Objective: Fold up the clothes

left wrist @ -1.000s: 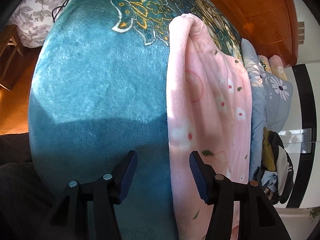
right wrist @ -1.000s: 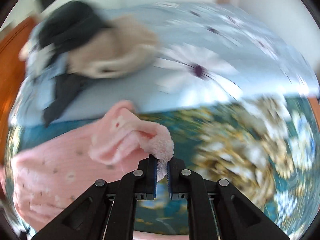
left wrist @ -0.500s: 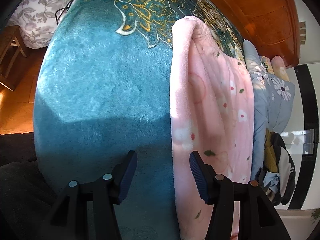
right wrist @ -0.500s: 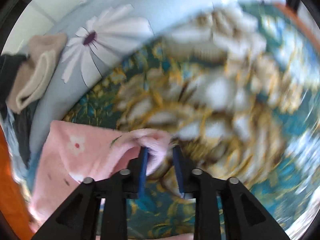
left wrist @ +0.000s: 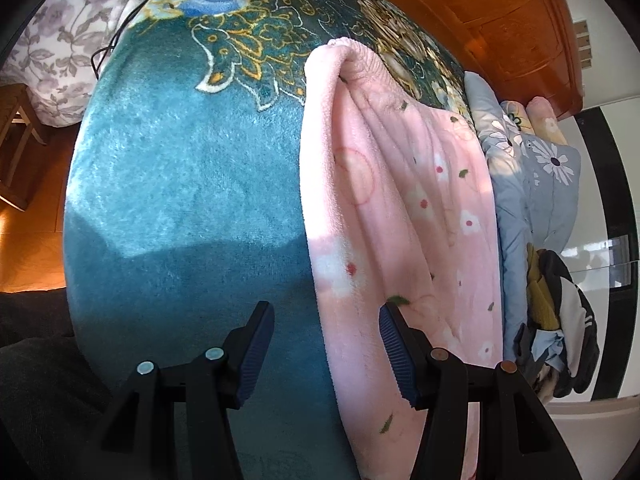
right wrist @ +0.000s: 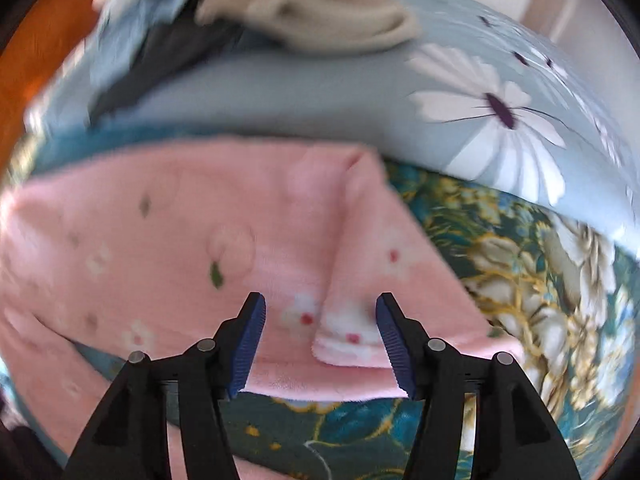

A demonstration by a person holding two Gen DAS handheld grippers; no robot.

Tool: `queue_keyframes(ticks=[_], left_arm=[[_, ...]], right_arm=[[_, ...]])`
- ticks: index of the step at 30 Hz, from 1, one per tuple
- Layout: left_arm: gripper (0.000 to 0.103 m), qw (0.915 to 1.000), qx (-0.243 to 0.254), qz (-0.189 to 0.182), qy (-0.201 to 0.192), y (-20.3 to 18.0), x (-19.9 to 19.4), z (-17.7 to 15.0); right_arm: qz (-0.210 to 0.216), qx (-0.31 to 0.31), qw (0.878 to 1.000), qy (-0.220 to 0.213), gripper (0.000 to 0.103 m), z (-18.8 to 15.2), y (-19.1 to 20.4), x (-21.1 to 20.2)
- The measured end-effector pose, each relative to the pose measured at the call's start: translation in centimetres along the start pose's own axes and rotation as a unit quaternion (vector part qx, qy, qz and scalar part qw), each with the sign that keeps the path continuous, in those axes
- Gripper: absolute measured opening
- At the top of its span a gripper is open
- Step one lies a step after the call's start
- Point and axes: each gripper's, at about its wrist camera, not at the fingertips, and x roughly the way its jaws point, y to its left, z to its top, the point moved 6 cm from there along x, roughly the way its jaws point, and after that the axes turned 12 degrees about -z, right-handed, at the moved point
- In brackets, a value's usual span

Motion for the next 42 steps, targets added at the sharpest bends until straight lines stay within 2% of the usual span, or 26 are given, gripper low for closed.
queue_keyframes(ticks=[4,5,6,7,9,14,16,19,21,23,25,28,30,32,34,37,42], left_arm=[[0.059,1.0000,-0.001,0.000,-0.002,0.1,0.0,0.0],[0.060,1.0000,-0.002,0.001,0.000,0.1,0.1,0.0],[0.060,1.0000,-0.001,0.003,0.002,0.1,0.2,0.0],[0.060,1.0000,0.001,0.005,0.004,0.1,0.4,-0.1],[0.060,0.9999,0.004,0.008,0.009,0.0,0.7,-0.3],[0.060,0.9999,0.008,0.009,0.012,-0.4,0.8,-0.4],[0.060,0.9999,0.006,0.009,0.013,-0.4,0.8,-0.4],[0.060,0.9999,0.005,0.009,0.013,-0.5,0.8,-0.3],[0.060,0.9998,0.006,0.009,0.015,-0.6,0.9,-0.3],[0.060,0.9998,0.004,0.008,0.020,-0.6,1.2,-0.2],[0.060,0.9997,0.002,0.005,0.023,-0.6,1.5,0.1],[0.060,0.9997,0.001,0.002,0.024,-0.6,1.9,1.0],[0.060,0.9997,0.002,0.001,0.023,-0.7,2.1,1.9],[0.060,0.9997,0.008,0.004,0.025,-0.7,2.3,3.1],[0.060,0.9995,0.015,0.009,0.028,-0.7,2.5,4.2],[0.060,0.9988,0.028,0.021,0.034,-0.7,3.1,6.0],[0.060,0.9988,0.020,0.015,0.043,-0.9,4.3,7.6]], right_arm=[[-0.056,-0.035,0.998,0.024,0.058,-0.7,-0.2,1.5],[-0.065,-0.031,0.997,0.025,0.044,-0.7,-1.0,1.5],[-0.071,-0.025,0.997,0.029,0.020,-0.7,-1.8,1.5],[-0.078,-0.016,0.996,0.036,0.012,-0.6,-2.9,1.5],[-0.092,0.006,0.995,0.033,0.008,0.1,-5.6,1.2],[-0.147,0.075,0.986,-0.001,0.008,3.0,-12.7,0.0],[-0.160,0.110,0.981,0.001,0.008,4.6,-14.9,0.8],[-0.128,0.158,0.979,-0.004,0.024,6.4,-16.5,2.3],[-0.111,0.204,0.973,-0.005,0.039,6.5,-17.5,2.2],[-0.094,0.239,0.967,-0.008,0.047,6.3,-18.1,1.8],[-0.075,0.263,0.962,-0.011,0.047,5.8,-18.3,1.0],[-0.043,0.246,0.968,0.009,0.048,3.4,-16.7,-0.3],[-0.018,0.230,0.972,0.033,0.058,-0.2,-15.4,-0.2],[0.016,0.236,0.969,0.076,0.058,-4.6,-14.6,0.0],[0.050,0.257,0.956,0.130,0.058,-9.8,-13.9,0.2],[0.074,0.306,0.932,0.181,0.058,-15.6,-13.5,-0.3],[0.093,0.370,0.893,0.238,0.058,-23.1,-12.4,-2.2]])
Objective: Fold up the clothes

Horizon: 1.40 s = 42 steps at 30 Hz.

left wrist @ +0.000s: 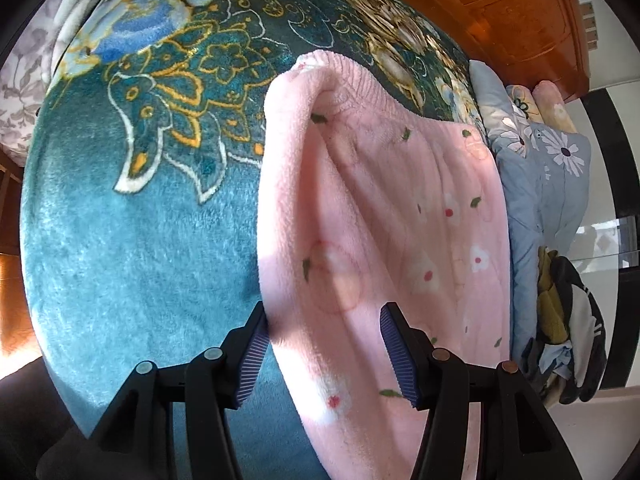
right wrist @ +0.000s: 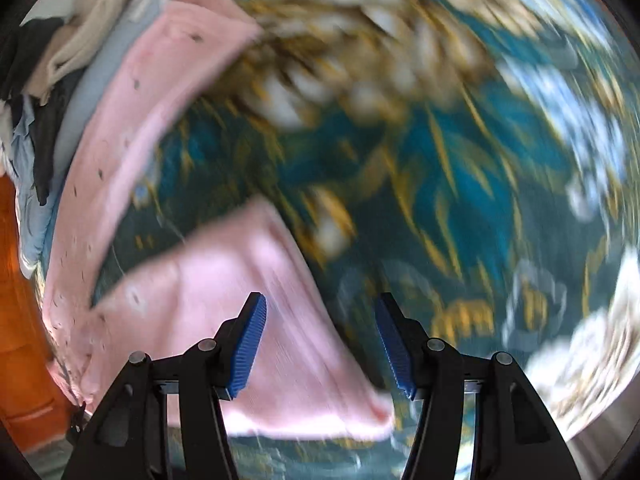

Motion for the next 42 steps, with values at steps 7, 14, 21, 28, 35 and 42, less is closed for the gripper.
queue_keyframes(ticks=[7,14,21,28,35,42], left_arm=[[0.060,0.9996,-0.004,-0.022,0.019,-0.3,0.7,-1.2],[0.060,0.9993,-0.006,-0.029,0.022,-0.5,0.3,-1.6],[0.060,0.9995,0.005,-0.022,0.022,-1.1,-0.2,-0.8],[0.060,0.9994,0.005,0.003,0.034,-0.6,1.2,-0.6],[0.060,0.9994,-0.015,-0.008,0.030,-1.5,2.2,1.0],[0.058,0.9982,-0.047,-0.029,0.024,-0.8,2.4,2.1]], right_arm=[[-0.011,-0.032,0.998,0.046,0.056,-4.5,1.1,1.0],[0.092,-0.057,0.994,0.024,0.020,-1.9,7.0,-2.6],[0.130,0.048,0.988,-0.063,0.019,8.0,8.4,-6.3],[0.080,0.057,0.995,-0.033,0.019,9.2,9.7,-2.9],[0.059,0.091,0.994,-0.027,0.019,9.1,7.9,-3.5],[0.041,0.130,0.991,-0.017,0.019,8.7,5.7,-2.4]])
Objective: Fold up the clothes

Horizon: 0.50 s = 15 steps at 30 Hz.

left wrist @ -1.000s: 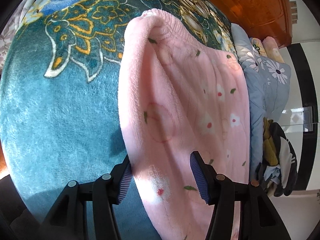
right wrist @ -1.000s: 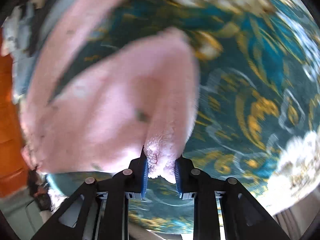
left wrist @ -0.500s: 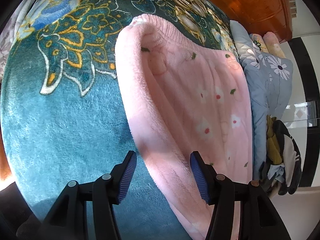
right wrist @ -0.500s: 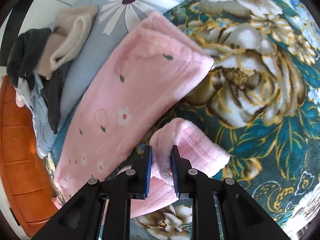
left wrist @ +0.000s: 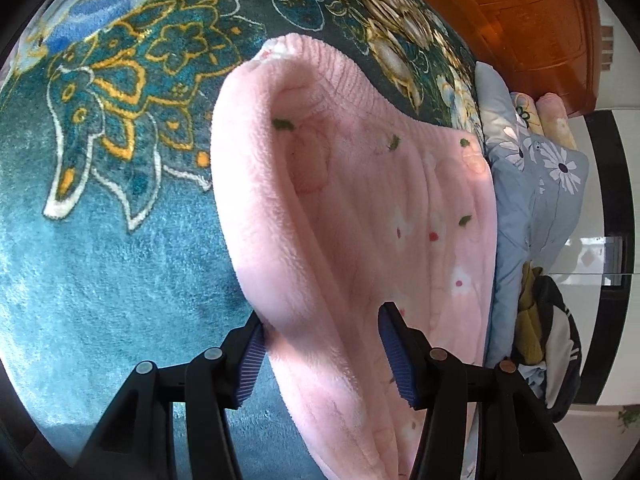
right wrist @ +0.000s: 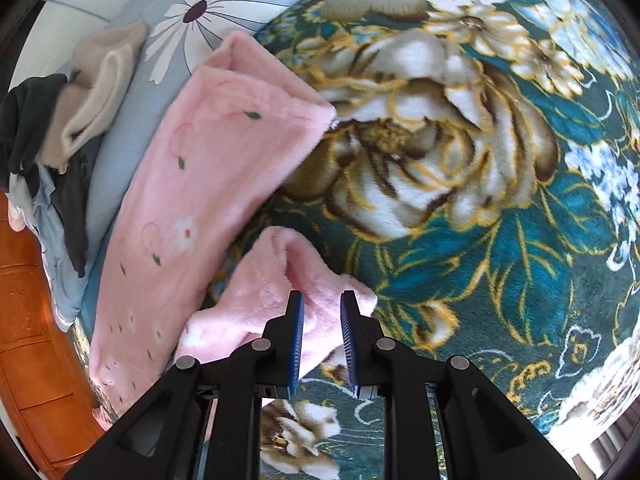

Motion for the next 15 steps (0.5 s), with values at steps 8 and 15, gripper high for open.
queue_keyframes(ticks=[8,15], left_arm=[[0.015,0.9997,0.023,0.004,-0.003,-0.6,-0.7,-0.3],[0.014,0.9982,0.055,-0.024,0.003,-3.1,-3.3,1.0]], right_arm=[[-0.007,-0.013,1.000,-0.007,0.006,-0.2,1.8,-0.2],[-0.023,-0.015,0.998,-0.051,0.001,0.4,1.3,-3.9]])
